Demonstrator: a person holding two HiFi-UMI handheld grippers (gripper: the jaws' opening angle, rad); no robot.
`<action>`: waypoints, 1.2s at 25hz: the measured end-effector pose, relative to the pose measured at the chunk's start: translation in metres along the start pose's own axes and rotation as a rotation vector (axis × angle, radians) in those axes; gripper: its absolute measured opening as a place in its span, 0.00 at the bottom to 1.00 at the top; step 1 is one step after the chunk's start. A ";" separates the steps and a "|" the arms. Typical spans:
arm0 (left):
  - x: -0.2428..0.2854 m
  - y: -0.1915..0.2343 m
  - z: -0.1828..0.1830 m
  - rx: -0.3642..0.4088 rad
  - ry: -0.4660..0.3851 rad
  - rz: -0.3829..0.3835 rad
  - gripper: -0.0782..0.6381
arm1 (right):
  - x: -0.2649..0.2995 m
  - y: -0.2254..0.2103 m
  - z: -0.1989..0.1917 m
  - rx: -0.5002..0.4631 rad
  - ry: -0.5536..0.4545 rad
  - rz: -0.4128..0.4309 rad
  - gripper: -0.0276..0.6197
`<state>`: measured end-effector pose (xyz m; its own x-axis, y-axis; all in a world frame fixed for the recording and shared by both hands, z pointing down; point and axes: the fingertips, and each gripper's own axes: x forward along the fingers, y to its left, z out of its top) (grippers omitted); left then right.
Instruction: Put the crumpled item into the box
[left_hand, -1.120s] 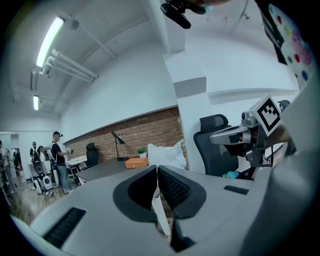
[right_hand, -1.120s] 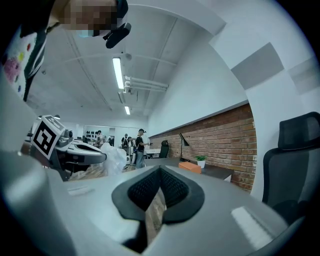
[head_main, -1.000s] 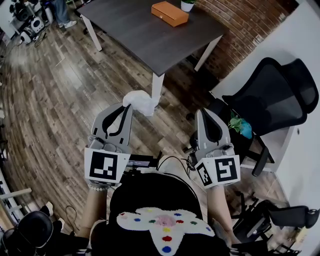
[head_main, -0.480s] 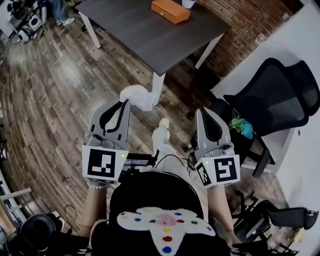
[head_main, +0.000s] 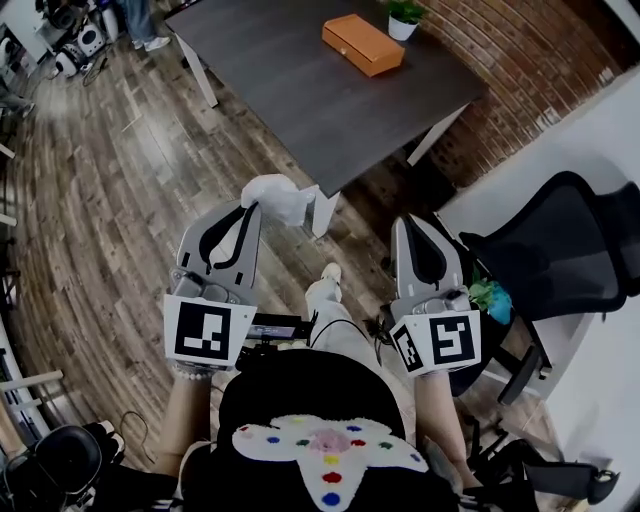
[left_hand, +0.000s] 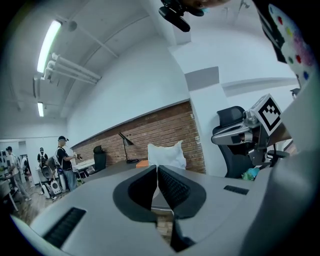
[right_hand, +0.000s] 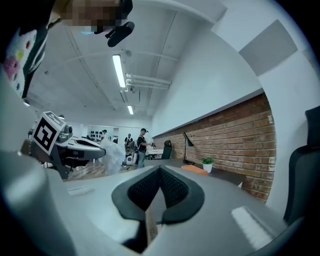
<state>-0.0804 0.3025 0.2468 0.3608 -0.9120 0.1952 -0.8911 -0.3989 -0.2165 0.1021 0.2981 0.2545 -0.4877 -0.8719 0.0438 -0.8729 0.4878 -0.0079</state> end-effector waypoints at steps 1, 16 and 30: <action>0.011 0.006 0.001 -0.004 0.004 0.011 0.13 | 0.012 -0.007 0.001 0.002 -0.003 0.007 0.06; 0.158 0.059 0.035 -0.026 0.013 0.132 0.13 | 0.154 -0.113 0.012 -0.001 0.010 0.110 0.06; 0.220 0.069 0.047 -0.012 0.018 0.167 0.13 | 0.202 -0.154 0.007 0.012 0.006 0.146 0.06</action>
<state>-0.0495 0.0698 0.2294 0.2028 -0.9636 0.1743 -0.9414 -0.2408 -0.2361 0.1383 0.0467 0.2573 -0.6091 -0.7917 0.0476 -0.7931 0.6086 -0.0263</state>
